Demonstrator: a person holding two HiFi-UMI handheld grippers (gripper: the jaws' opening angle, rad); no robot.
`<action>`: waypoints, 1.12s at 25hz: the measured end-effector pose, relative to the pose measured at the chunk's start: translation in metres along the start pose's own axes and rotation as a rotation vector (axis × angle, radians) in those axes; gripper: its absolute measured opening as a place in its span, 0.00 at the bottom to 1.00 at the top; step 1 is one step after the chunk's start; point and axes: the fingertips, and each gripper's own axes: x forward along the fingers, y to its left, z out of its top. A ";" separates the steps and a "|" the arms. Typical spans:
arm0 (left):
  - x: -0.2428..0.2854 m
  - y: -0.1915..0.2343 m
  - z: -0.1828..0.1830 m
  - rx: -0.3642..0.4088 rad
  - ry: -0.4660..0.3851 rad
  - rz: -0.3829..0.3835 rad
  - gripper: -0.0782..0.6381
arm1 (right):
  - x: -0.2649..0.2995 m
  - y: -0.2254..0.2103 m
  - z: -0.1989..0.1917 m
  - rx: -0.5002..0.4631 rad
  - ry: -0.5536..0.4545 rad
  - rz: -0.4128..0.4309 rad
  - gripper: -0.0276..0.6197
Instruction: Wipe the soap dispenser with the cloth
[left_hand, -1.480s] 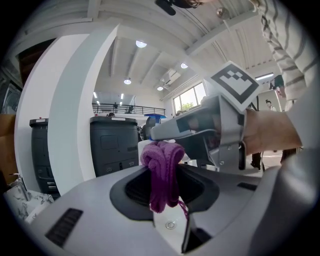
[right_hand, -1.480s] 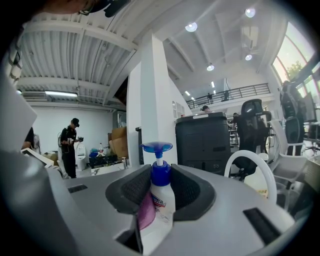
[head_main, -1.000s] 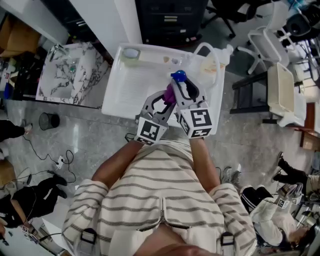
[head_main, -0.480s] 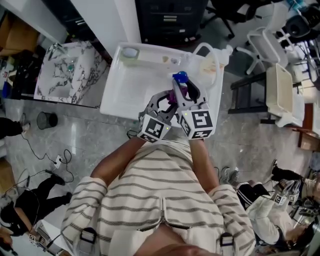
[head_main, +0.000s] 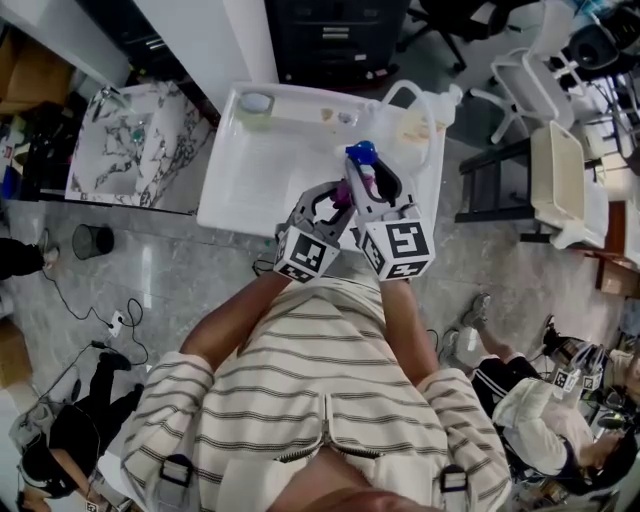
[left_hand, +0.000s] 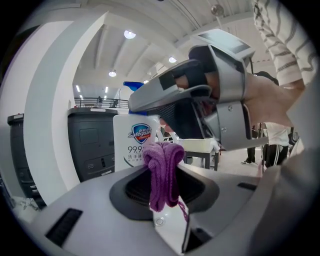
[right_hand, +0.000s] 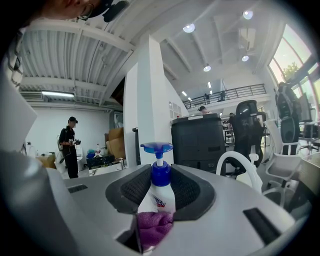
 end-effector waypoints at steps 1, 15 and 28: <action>0.000 0.000 -0.002 0.001 0.002 0.002 0.28 | -0.001 0.000 0.000 0.001 0.000 0.000 0.25; -0.013 0.004 -0.019 -0.015 0.044 0.037 0.28 | -0.009 0.001 0.002 0.017 -0.021 0.005 0.25; -0.031 0.019 -0.015 -0.070 0.026 0.101 0.28 | -0.012 0.000 0.002 0.022 -0.026 0.003 0.25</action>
